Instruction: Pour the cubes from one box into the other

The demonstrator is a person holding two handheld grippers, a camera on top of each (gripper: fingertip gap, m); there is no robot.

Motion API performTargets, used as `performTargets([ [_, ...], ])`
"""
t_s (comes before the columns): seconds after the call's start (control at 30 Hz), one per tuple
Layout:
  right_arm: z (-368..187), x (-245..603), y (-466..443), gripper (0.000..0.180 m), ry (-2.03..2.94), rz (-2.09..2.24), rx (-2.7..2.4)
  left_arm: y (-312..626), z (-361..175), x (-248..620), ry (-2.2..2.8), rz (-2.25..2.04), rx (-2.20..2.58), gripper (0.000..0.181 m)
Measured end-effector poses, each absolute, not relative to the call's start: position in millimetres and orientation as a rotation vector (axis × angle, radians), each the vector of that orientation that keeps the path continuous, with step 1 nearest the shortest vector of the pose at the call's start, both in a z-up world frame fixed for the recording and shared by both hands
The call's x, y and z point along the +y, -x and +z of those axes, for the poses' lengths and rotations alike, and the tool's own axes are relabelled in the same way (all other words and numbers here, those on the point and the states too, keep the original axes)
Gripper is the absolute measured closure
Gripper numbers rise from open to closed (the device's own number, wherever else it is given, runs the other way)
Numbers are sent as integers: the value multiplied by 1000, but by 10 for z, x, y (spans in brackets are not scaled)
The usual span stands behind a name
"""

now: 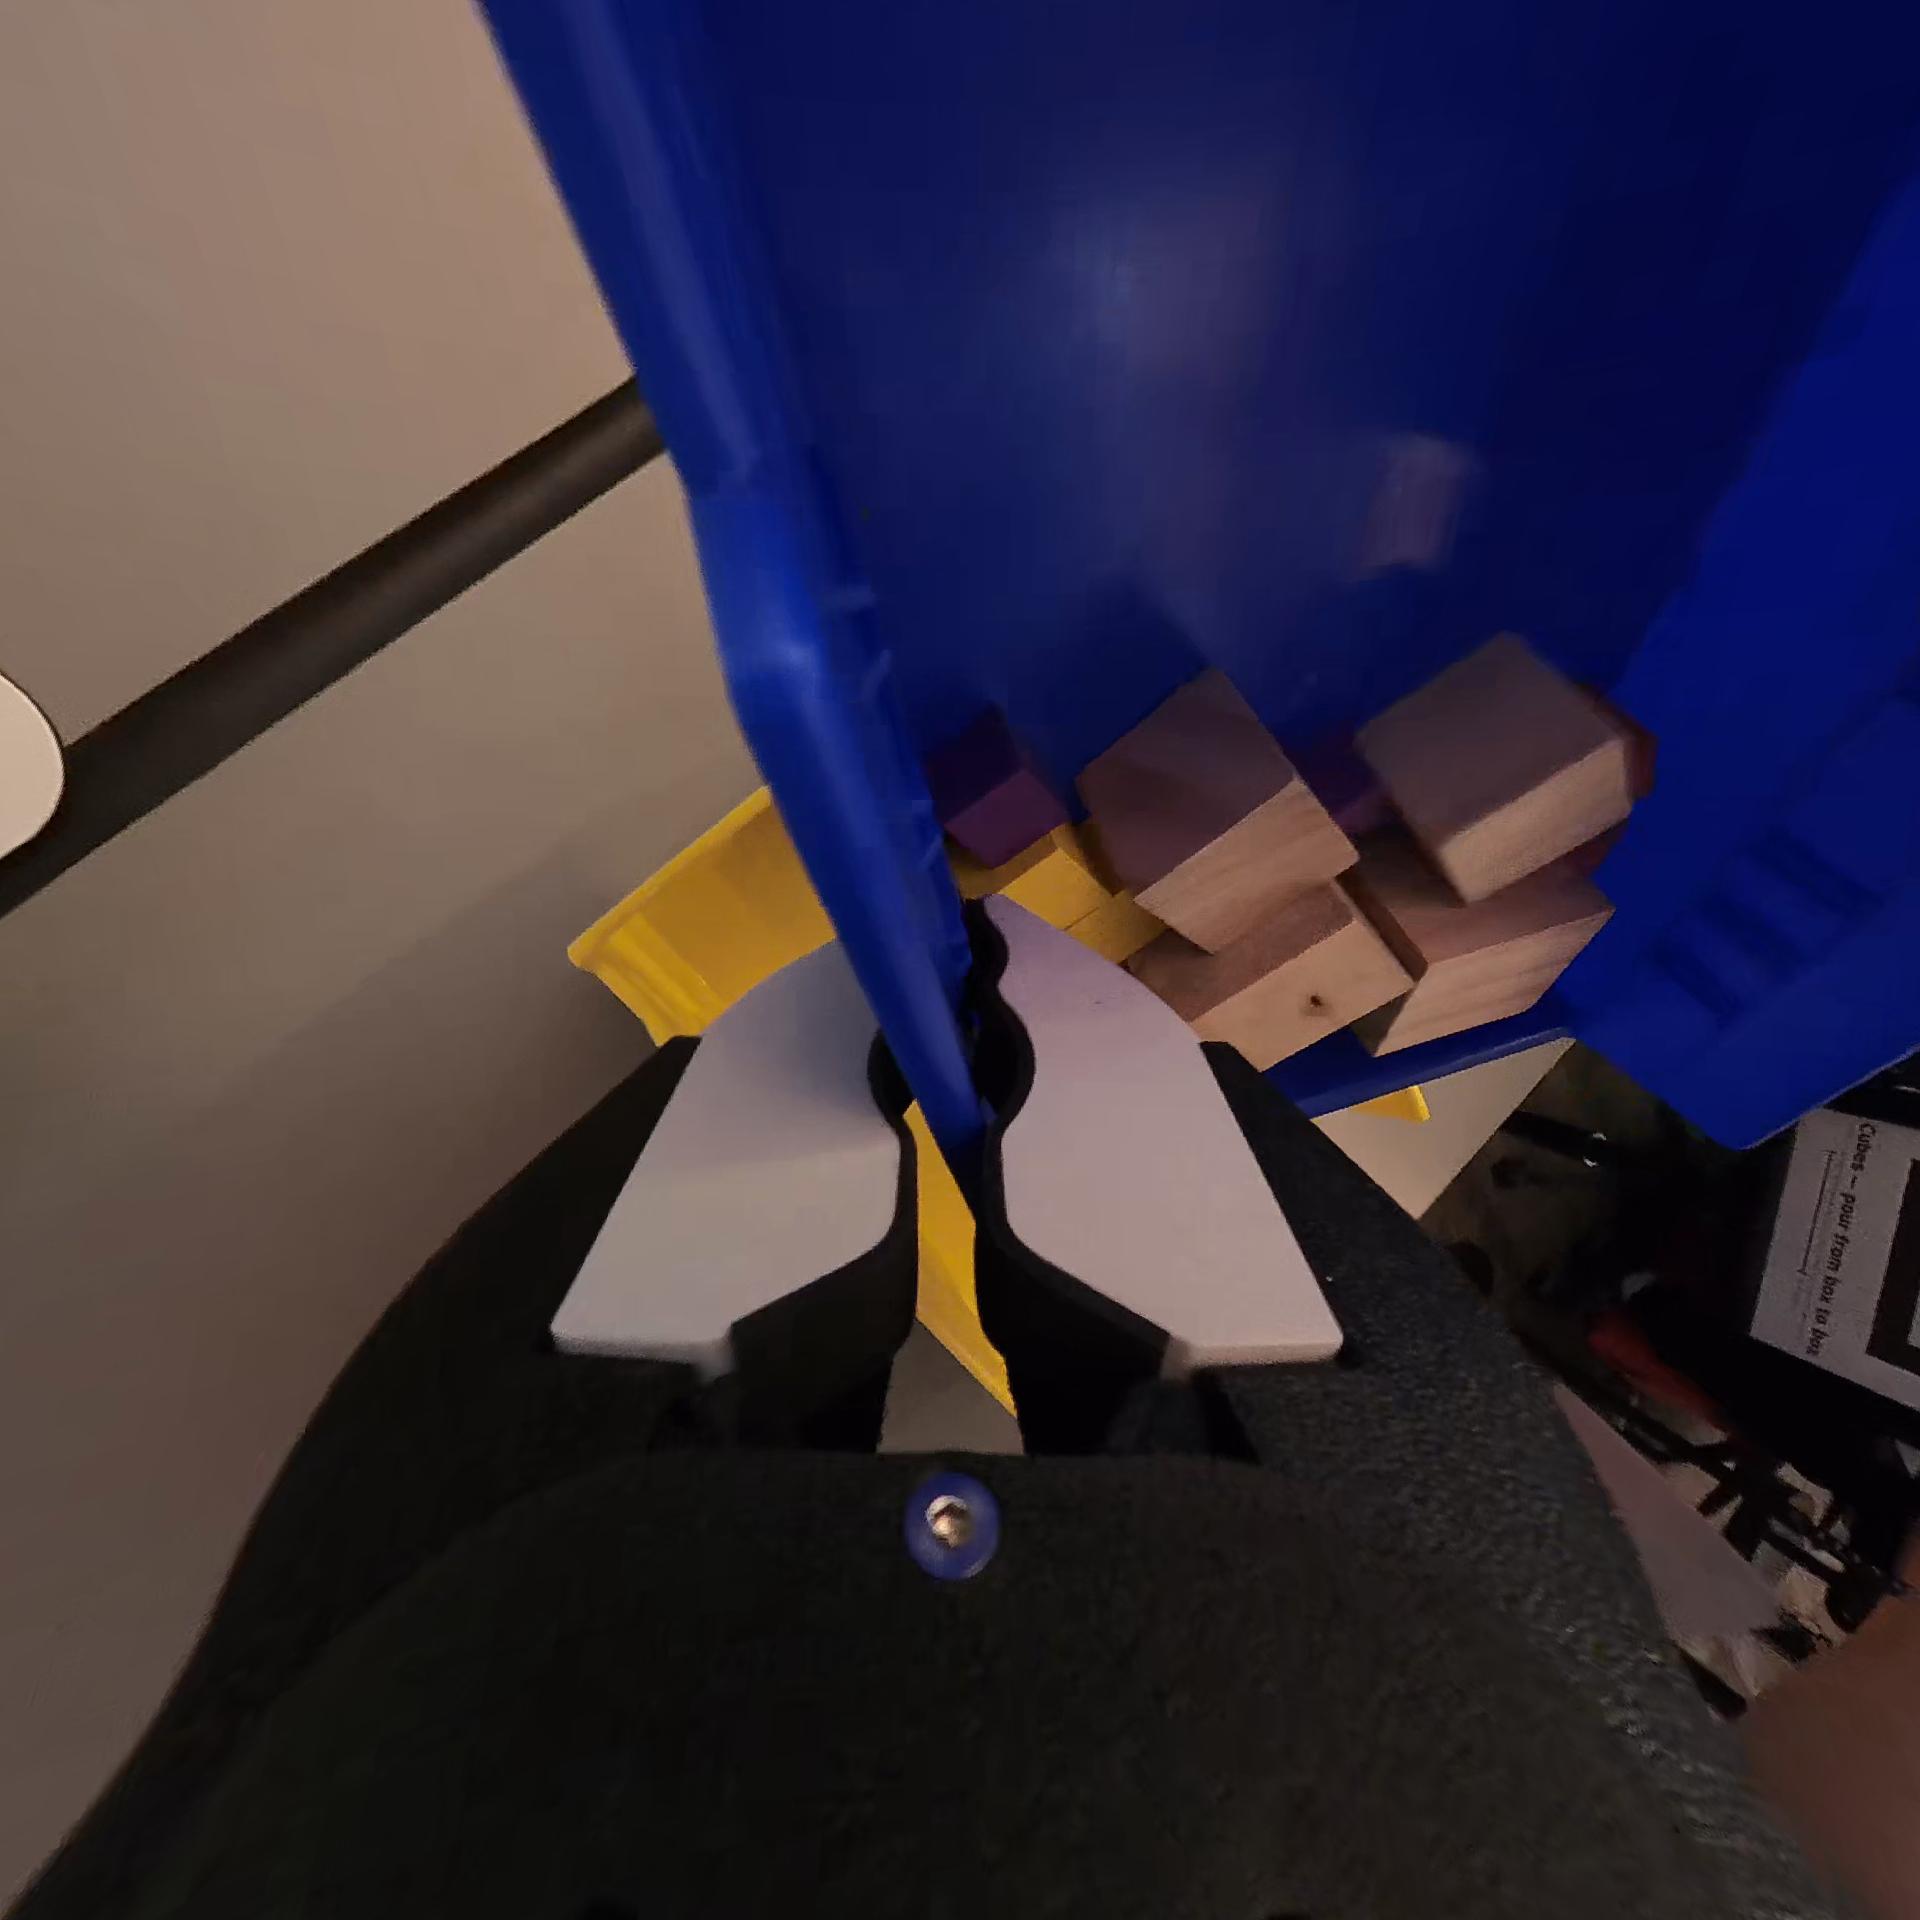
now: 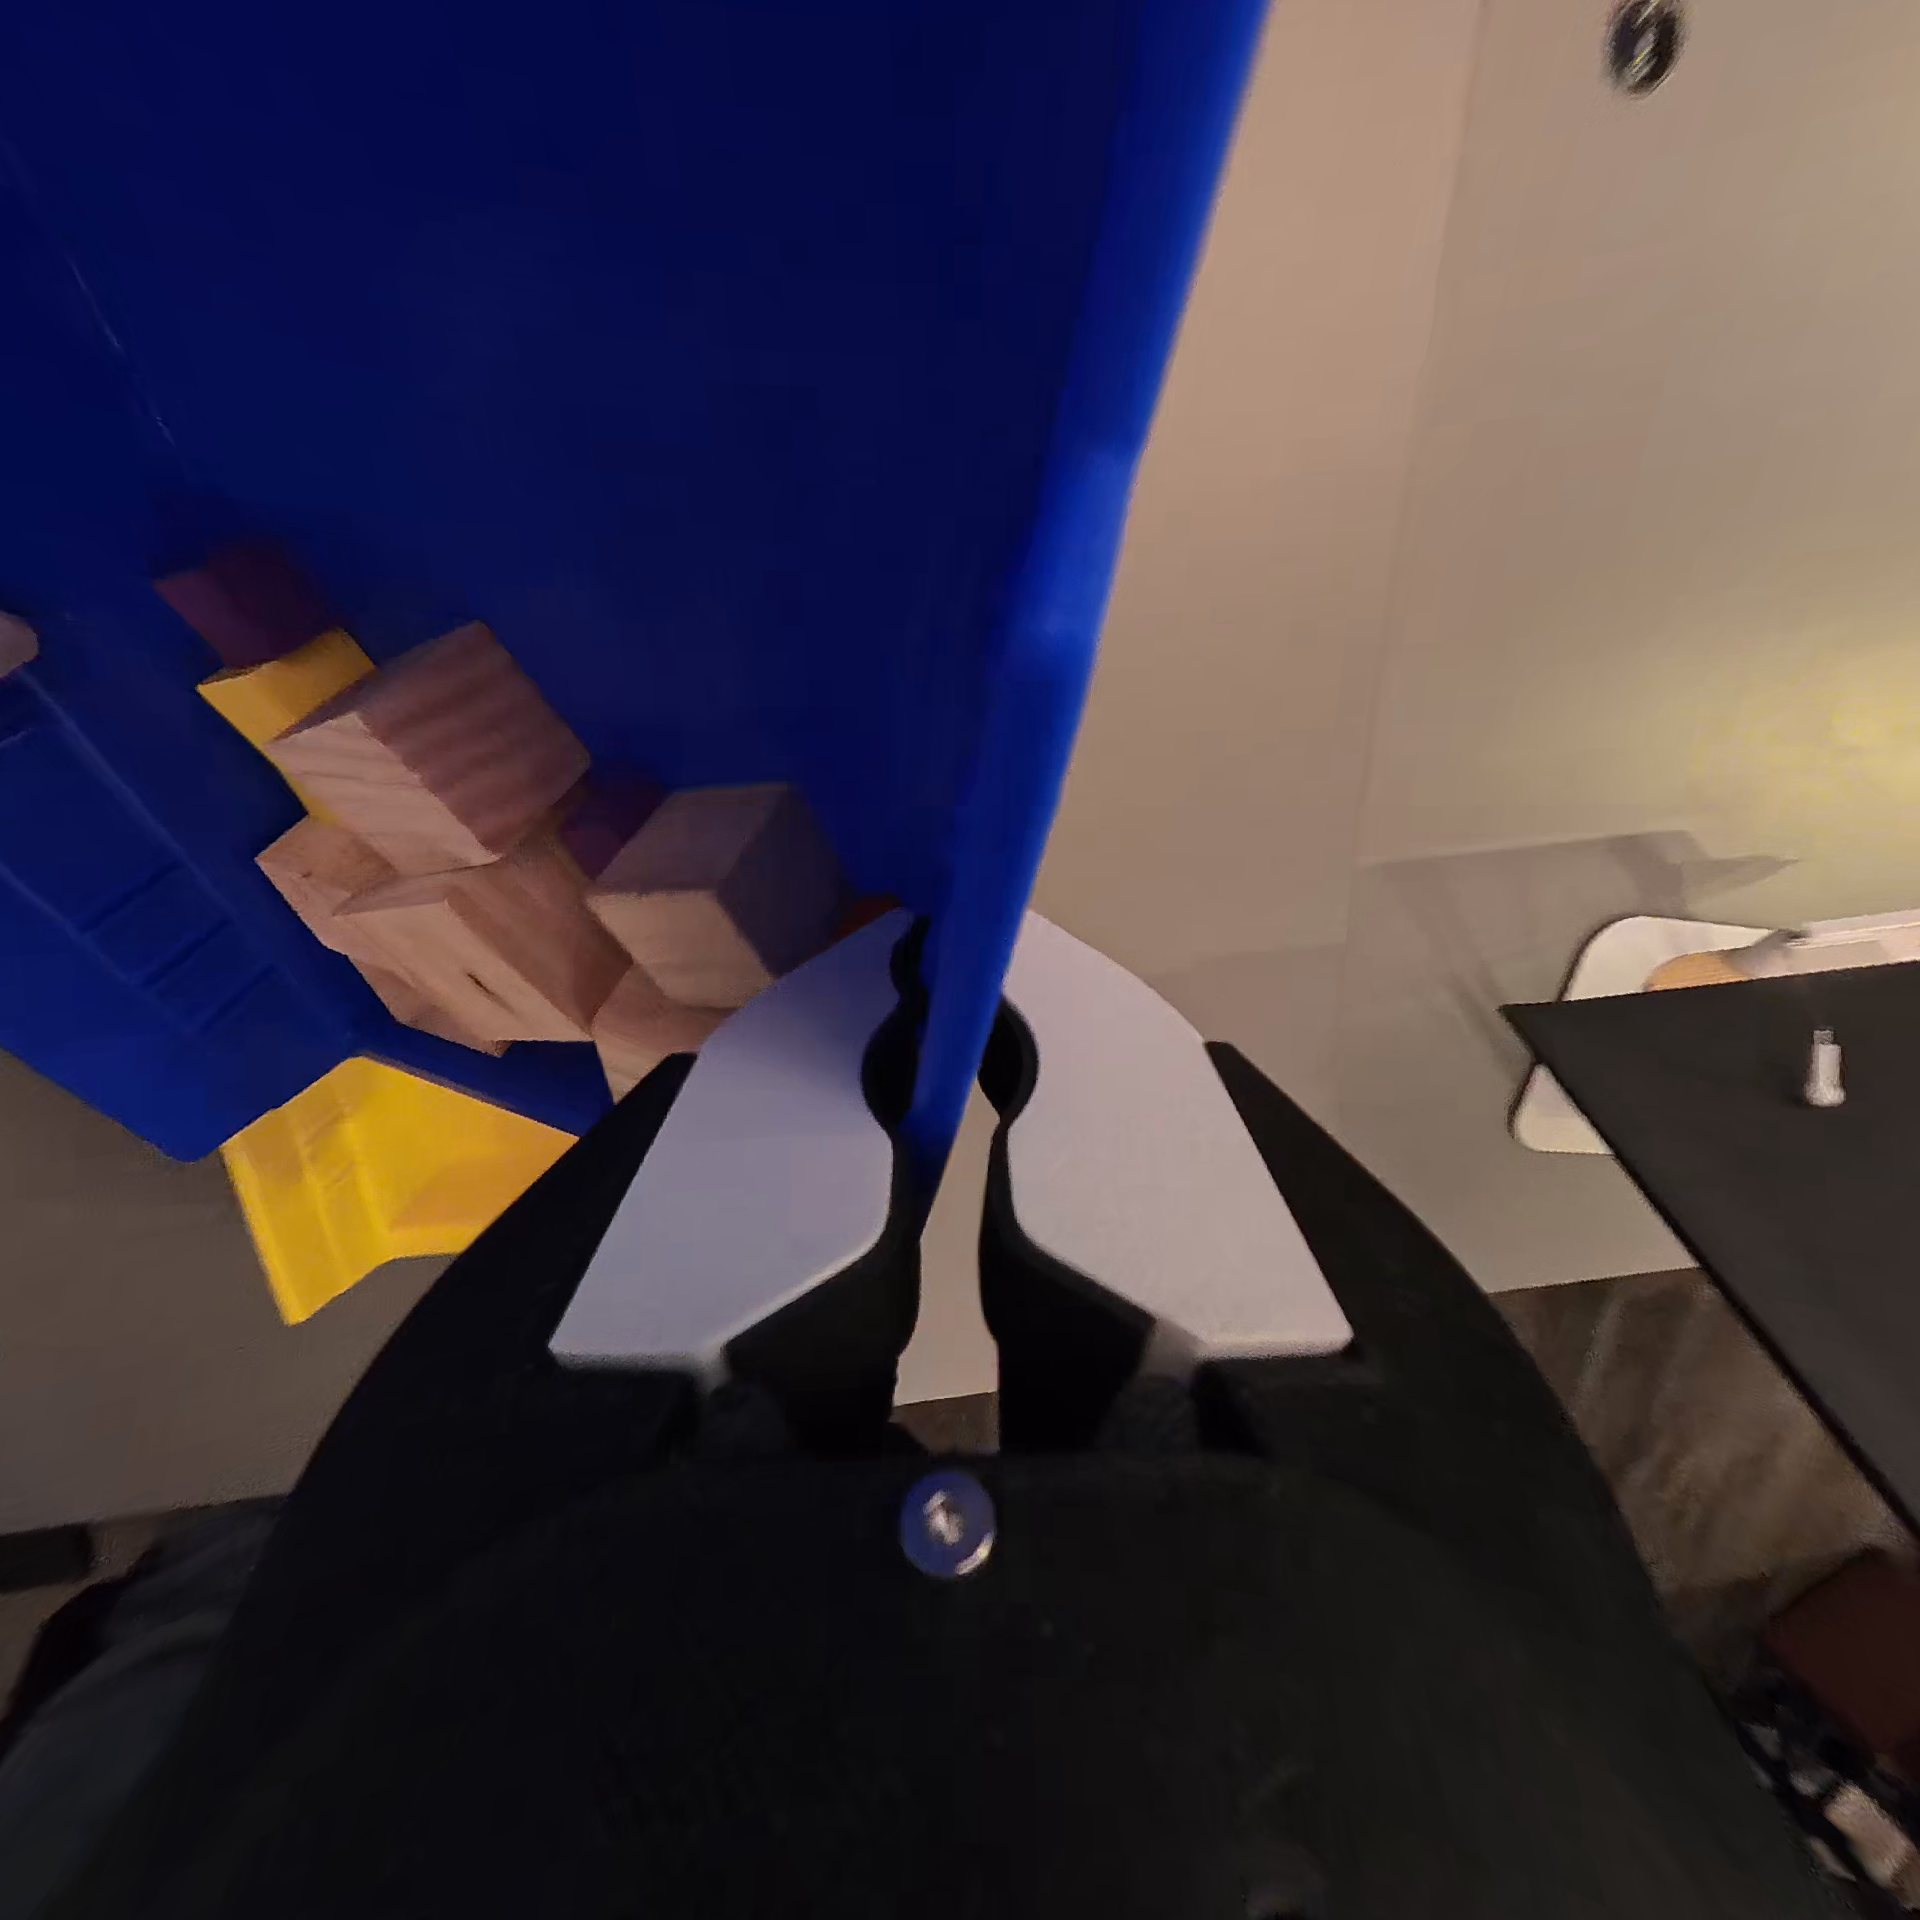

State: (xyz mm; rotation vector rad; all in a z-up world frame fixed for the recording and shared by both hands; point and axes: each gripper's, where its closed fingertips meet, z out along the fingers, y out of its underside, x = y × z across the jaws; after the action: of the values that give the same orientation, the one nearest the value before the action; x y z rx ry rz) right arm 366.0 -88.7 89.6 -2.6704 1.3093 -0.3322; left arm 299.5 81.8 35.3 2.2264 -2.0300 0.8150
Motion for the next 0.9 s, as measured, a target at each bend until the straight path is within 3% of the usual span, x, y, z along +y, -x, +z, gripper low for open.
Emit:
performTargets([
  [0.47,1471,-545,-3412,173,2454,-903,940,-2807,643,1059,-2323,1383,-2119,175],
  [0.9,1482,-613,-3062,175,2220,-1086,812,-2535,529,942,-2277,1568,-2180,174],
])
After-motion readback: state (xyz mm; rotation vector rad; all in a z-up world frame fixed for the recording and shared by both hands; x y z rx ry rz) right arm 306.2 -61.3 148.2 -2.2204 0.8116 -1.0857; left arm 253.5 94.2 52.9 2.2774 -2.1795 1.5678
